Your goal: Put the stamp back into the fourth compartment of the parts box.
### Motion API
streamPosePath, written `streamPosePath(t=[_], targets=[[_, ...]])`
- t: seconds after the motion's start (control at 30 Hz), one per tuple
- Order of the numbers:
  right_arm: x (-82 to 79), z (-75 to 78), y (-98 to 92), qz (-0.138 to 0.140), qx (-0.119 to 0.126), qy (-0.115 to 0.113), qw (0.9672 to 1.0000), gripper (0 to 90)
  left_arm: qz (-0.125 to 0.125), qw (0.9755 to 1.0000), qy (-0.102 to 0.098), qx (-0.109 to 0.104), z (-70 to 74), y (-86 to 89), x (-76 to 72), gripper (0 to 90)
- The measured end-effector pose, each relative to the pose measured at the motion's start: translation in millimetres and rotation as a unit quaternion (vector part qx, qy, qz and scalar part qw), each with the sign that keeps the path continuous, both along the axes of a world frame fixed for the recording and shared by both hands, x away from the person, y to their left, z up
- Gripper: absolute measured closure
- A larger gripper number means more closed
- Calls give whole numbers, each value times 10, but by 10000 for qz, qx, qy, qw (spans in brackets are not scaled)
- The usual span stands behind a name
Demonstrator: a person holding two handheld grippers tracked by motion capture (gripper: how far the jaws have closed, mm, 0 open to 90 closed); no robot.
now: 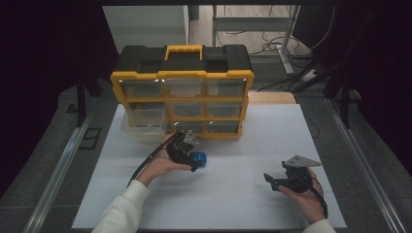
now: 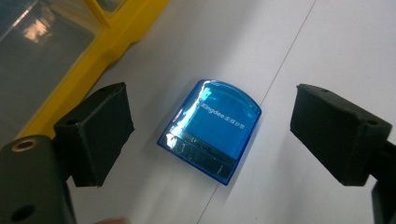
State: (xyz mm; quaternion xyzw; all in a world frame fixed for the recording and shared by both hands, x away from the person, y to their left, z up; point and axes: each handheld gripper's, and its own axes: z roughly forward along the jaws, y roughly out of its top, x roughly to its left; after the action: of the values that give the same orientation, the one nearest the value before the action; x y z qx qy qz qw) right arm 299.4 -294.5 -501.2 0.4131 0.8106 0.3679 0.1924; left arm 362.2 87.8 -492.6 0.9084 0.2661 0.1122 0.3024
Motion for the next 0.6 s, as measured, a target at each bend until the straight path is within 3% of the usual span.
streamPosePath(t=[0.33,0.6], targets=[[4,-5,1,13,-39,8,10000,148,-134,9997,62,180,-67,-65,68,120],[5,-7,1,13,-50,8,10000,148,-116,9992,291,250,-167,-83,131,122]])
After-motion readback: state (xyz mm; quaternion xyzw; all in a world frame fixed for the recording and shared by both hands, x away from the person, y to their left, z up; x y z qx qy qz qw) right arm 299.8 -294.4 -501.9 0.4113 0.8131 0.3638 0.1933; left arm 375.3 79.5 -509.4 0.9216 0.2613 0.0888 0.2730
